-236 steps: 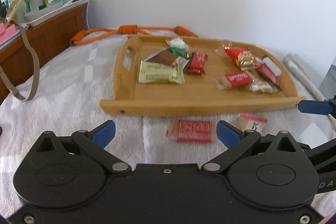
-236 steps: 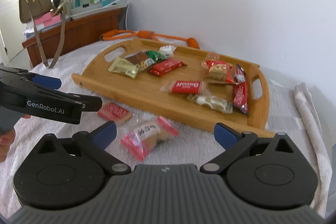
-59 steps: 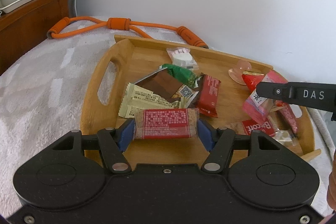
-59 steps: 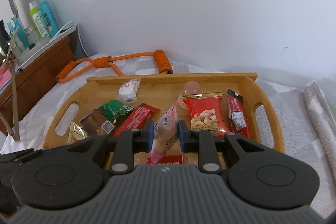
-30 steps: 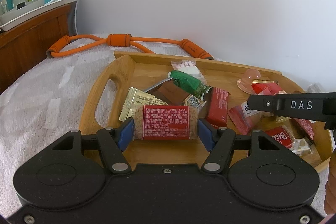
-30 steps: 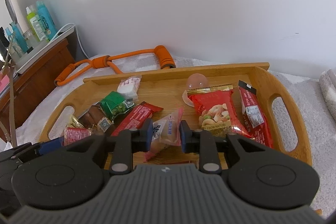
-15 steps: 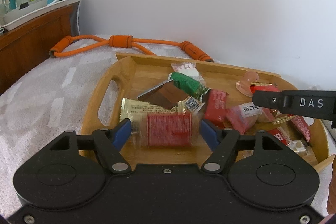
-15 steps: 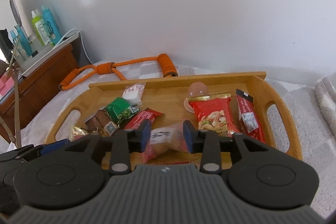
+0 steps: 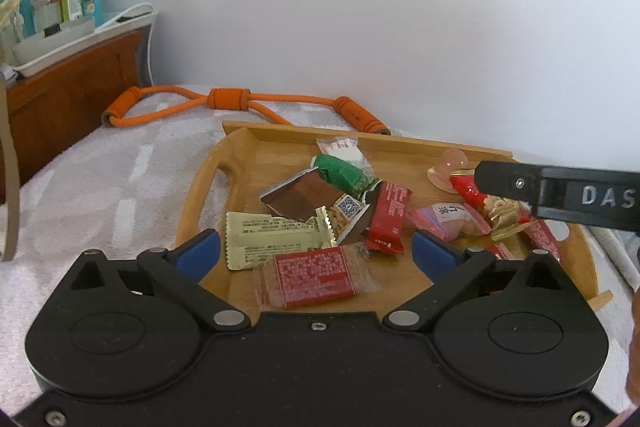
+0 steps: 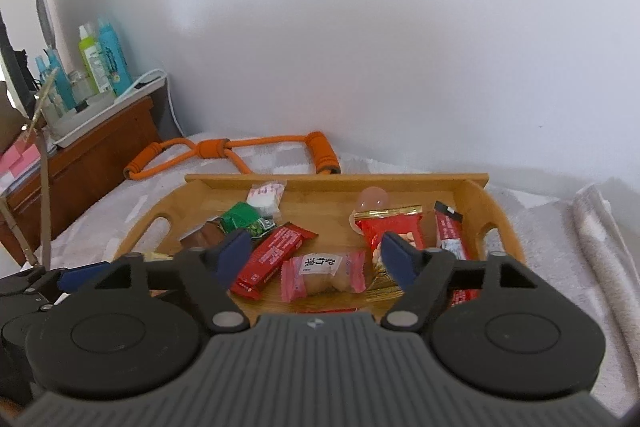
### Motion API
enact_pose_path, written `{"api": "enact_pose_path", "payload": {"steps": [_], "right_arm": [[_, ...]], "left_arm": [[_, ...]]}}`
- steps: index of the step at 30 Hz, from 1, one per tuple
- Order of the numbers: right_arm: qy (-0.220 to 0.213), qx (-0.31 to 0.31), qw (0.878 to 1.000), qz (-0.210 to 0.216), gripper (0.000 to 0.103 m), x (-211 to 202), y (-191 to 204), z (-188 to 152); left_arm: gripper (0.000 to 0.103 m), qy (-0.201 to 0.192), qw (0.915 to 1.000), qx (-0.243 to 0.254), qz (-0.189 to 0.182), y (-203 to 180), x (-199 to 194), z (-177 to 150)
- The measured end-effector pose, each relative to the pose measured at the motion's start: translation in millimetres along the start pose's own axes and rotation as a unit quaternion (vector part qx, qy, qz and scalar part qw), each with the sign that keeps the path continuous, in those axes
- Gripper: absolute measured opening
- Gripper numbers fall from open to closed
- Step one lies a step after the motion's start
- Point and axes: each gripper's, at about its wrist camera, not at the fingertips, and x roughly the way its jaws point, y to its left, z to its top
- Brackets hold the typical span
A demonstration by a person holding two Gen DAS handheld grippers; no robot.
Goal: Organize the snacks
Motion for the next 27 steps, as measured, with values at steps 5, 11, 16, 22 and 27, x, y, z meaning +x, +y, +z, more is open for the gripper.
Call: {"api": "enact_pose_path", "payload": {"steps": [5,11,16,22,27], "right_arm": [[-0.014,-0.016,1.000,-0.005,0.093,-24,4,-1],[-0.032,-0.040,0.999,-0.014,0.103,-55,10,-6],[-0.044,-0.050,0.998,-0.016,0.103,-80,15,-15],[-0.054,-0.064,0.996,-0.027,0.103,-103,23,-31],[-0.053,-0.063,0.996,-0.030,0.103,-114,26,-40]], "left_arm": [[0.103,0.013,0.9999,0.007,0.006,-4,-18,-3],[0.103,0.014,0.9999,0.005,0.006,-6,-46,-11],[0.103,0.017,0.9998,-0.005,0.007,-2,-70,-19],[0.103,0.012,0.9999,-0.004,0.011,0,-100,-31],[0.103,0.010,0.9998,-0.003,0.016,-1,-117,-44]]}}
